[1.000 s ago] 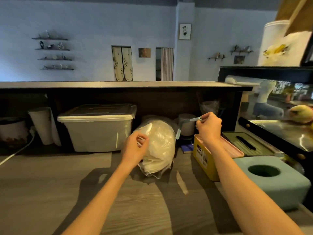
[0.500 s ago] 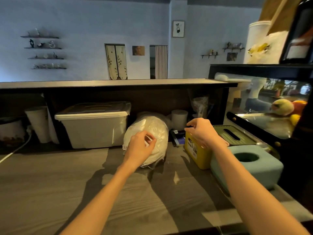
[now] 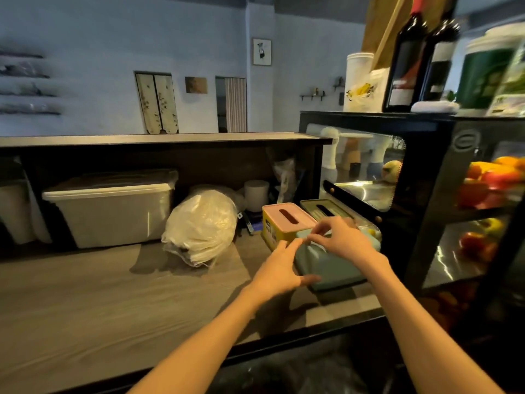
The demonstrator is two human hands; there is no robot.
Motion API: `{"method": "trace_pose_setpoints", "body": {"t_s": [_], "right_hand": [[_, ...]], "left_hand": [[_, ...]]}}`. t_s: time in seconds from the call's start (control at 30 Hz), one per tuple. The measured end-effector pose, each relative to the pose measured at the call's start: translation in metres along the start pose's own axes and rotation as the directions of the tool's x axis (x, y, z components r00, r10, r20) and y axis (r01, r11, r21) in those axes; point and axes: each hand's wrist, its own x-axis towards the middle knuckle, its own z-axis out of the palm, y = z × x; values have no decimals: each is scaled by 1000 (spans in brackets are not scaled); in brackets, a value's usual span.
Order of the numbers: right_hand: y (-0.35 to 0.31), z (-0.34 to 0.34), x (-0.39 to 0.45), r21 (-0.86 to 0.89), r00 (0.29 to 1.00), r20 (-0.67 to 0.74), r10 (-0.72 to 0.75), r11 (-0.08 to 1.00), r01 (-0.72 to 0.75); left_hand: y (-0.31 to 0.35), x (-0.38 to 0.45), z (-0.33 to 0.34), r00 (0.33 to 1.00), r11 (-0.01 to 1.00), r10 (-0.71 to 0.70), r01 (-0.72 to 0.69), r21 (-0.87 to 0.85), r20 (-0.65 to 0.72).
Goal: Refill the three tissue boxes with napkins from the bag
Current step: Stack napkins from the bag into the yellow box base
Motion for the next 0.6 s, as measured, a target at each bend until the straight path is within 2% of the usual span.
{"method": "trace_pose_setpoints", "body": {"t_s": [0.17,0.23,0.3,0.37,0.4,0.5,0.6], "right_hand": [[5,2,-7,50,997,-17,-73,996,74],[5,3,-4,44,997,-32,-66,997,67],[4,6,2,29,997,-42,-61,998,62],[0,7,7,-9,998,-26,-54,999,54],[-2,8,9,-28,999,-17,-50,998,49],[-2,12,14,-55,999,4,-50,997,50],[3,14,15,-19,999,12,-47,999,47]], "left_hand": [[-13,13,-7,961,990,-68,33,-134,-270],[-23,22,-13,964,998,-56,51,-25,-261],[-30,32,-17,989,991,-9,30,133,-151],[-28,38,-20,999,957,-33,37,287,-20],[-26,41,-20,998,940,-56,54,338,-5],[-25,50,-21,992,877,-29,84,473,-122],[-28,58,-24,990,817,-44,115,565,-138]]}}
